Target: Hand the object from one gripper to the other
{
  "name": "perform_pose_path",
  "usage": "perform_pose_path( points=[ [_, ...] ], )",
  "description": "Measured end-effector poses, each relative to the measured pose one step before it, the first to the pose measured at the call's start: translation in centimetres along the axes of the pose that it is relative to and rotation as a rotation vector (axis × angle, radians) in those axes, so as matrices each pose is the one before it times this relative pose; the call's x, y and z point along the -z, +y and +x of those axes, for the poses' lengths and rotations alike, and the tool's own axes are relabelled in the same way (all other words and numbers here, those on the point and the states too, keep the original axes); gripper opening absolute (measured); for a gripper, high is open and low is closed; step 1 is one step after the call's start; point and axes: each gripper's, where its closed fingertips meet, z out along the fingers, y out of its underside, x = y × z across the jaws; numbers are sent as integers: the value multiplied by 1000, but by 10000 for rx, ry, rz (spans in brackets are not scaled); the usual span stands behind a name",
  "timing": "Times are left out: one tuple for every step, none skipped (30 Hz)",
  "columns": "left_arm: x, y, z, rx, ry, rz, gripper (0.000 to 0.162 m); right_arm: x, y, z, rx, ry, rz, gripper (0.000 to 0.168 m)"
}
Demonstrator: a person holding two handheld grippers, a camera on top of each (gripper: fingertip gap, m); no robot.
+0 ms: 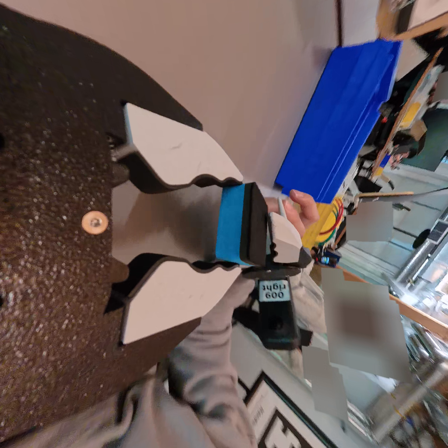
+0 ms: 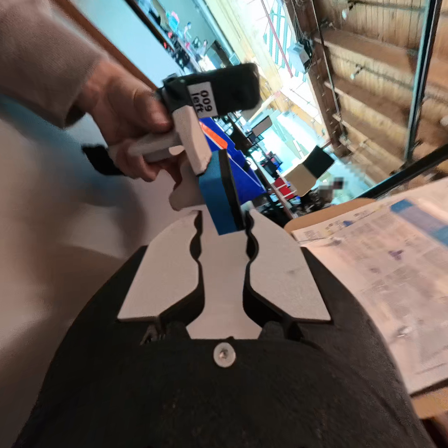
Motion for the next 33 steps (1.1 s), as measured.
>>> perform_pose_path(
  points=[
    [154,-399,-142,-599,-248,252,59,17,170,253,-1121,-76,106,48],
    [191,-555,45,-534,-125,324,59,2,89,312,-1348,-154,112,62],
    [165,-521,118,-509,-80,279,59,-3,-221,312,-1472,-187,247,73],
    [139,-402,144,-531,-60,199,59,15,-578,170,-1472,-274,430,82],
    [85,-240,162,-534,-44,119,59,65,-749,-147,-1319,-452,521,84],
    [36,-101,169,-478,-18,26,59,84,-755,-360,-1012,-516,512,78],
    [-27,5,200,-343,20,-38,59,59,-625,-271,-626,-343,454,71],
    [-84,46,144,-196,6,-54,59,54,-409,-57,-337,-100,333,68],
    [-104,1,45,-129,-41,-15,59,41,-138,-43,-159,-39,157,69],
    [-97,9,-13,-107,-60,5,59,0,48,-85,-27,-52,2,68],
    [-72,24,26,-99,-33,-16,59,-23,179,-2,57,23,-110,67],
    [-50,71,31,-97,-16,-54,59,-52,279,6,93,34,-176,67],
    [-35,90,-11,-112,-47,-70,59,-80,290,-8,108,32,-176,67],
    [-43,93,-68,-131,-93,-81,59,-105,237,-29,95,31,-124,68],
    [-45,94,5,-127,-39,-76,59,-107,227,-130,51,-37,-105,67],
    [-48,44,46,-104,-14,-32,59,-100,235,-129,62,-67,-121,65],
    [-20,66,-146,-83,-128,-36,59,-40,96,-194,85,-110,-43,54],
    [11,103,-195,-59,-119,-56,59,-40,113,-21,112,1,-78,52],
    [59,101,-14,-27,9,-55,59,-46,153,-23,60,-26,-151,52],
    [44,130,-35,-60,-24,-86,59,-26,170,16,43,-17,-181,52],
    [-12,142,-13,-23,-40,-118,59,14,95,-1,169,6,-119,52],
    [-38,149,65,59,6,-131,59,57,16,-81,311,11,-42,52],
    [-56,106,56,132,-8,-98,60,97,-90,41,469,122,-23,52],
    [-45,31,-61,301,-88,-48,60,197,-275,348,646,367,69,52],
    [-22,5,45,579,67,-53,67,295,-432,510,770,468,154,52],
    [-14,36,302,793,367,-138,74,358,-564,541,840,482,257,52],
    [-2,-44,89,834,305,-63,76,319,-498,517,885,475,243,52],
    [39,-145,-136,756,161,93,76,212,-150,228,839,274,13,51],
    [77,-18,48,632,272,82,75,51,360,-219,719,-63,-322,51],
    [51,129,62,498,260,-25,70,-84,601,-421,756,-150,-466,51],
    [48,110,-52,389,144,-29,66,-152,456,-578,858,-162,-361,51],
    [31,95,-77,353,89,-18,64,-218,293,-770,755,-268,-263,52],
    [42,75,-97,338,75,-28,60,-279,253,-586,532,-164,-261,51]
  ],
)
